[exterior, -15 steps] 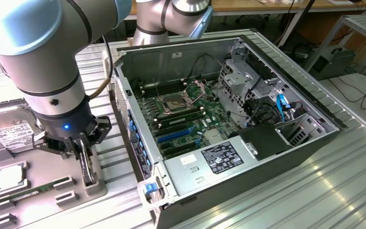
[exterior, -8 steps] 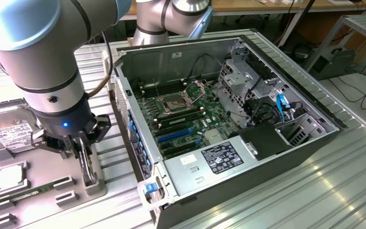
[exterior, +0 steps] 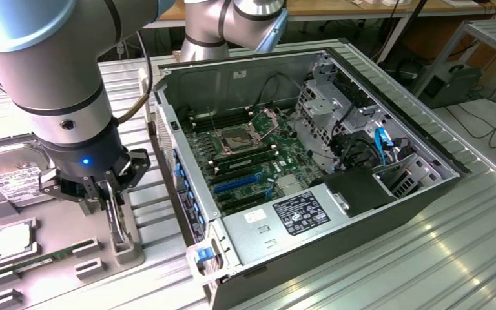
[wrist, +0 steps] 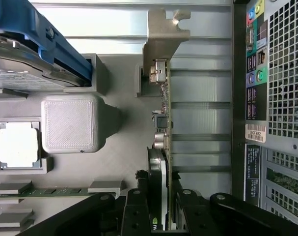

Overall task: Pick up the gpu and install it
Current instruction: 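Pick up the gpu and move the gpu toward the slot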

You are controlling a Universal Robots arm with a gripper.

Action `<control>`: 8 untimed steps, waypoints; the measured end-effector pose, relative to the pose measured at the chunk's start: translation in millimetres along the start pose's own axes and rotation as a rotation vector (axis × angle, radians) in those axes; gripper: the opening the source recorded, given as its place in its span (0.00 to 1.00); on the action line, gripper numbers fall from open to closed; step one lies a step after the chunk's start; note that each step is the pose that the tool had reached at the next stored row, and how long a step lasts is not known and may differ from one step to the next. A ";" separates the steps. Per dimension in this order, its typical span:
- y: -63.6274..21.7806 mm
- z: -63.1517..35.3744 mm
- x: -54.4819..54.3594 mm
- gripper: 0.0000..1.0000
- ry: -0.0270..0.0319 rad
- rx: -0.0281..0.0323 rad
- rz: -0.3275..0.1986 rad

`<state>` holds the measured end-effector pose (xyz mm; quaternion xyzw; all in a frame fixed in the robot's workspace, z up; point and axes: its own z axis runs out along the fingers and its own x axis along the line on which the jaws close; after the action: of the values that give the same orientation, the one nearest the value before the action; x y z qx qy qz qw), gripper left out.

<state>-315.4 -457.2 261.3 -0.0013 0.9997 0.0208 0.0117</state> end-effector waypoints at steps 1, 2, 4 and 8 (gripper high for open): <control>0.0 -0.9 0.0 0.27 0.0000 -0.0004 0.000; 0.1 -1.5 0.0 0.27 0.0001 -0.0007 0.000; 0.1 -3.1 -0.1 0.27 0.0000 -0.0018 0.000; 0.2 -5.0 -0.1 0.27 0.0001 -0.0018 0.000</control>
<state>-315.5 -457.2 266.3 -0.0013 0.9997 0.0216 0.0117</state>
